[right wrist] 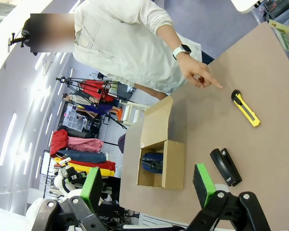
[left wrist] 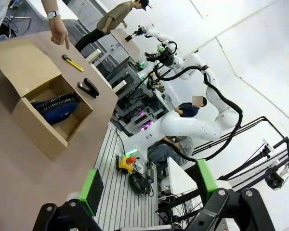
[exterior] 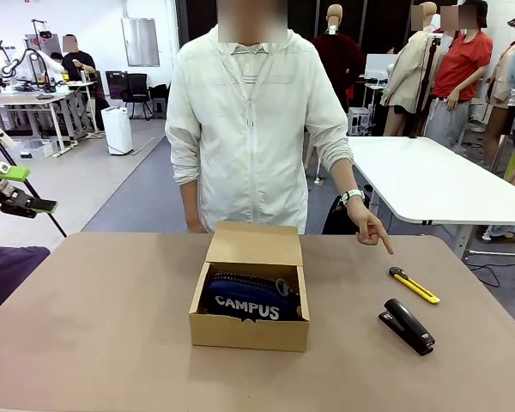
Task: Pack the items into the box.
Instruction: Pick up the item specified by the human and place it in the Mailer Box.
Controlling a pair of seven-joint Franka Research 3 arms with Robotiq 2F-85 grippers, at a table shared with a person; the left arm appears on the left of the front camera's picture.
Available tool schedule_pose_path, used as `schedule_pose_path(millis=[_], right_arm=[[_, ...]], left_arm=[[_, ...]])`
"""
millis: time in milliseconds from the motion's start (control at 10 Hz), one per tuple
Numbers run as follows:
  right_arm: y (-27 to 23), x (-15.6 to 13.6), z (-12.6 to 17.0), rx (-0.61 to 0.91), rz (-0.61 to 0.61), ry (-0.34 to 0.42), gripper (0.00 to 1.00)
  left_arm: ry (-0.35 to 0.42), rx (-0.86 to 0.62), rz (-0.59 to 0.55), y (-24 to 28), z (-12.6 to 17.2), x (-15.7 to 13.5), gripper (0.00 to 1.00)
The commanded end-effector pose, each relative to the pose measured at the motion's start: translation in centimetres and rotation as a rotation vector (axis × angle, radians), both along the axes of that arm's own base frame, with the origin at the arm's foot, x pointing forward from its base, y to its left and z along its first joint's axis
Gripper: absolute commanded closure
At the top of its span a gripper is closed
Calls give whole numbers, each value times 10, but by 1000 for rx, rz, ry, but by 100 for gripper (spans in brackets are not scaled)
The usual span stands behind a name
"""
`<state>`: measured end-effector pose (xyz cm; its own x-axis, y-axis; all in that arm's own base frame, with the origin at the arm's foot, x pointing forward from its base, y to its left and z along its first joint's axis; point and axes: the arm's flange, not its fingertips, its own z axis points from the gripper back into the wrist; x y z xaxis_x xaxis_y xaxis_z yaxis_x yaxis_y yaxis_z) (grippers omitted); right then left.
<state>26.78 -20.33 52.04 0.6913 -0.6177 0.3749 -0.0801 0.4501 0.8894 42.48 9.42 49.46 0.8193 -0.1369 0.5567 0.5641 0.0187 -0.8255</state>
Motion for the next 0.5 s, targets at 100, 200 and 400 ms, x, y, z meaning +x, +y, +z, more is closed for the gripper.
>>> schedule_pose_path(millis=[100, 200, 400], right_arm=[[31, 84, 11, -345, 127, 232, 0], [51, 126, 5, -564, 132, 348, 0], [102, 178, -24, -965, 265, 479, 0]], left_arm=[[-13, 0, -19, 4, 0, -3, 0], [-13, 0, -19, 4, 0, -3, 0], [-13, 0, -19, 4, 0, -3, 0]])
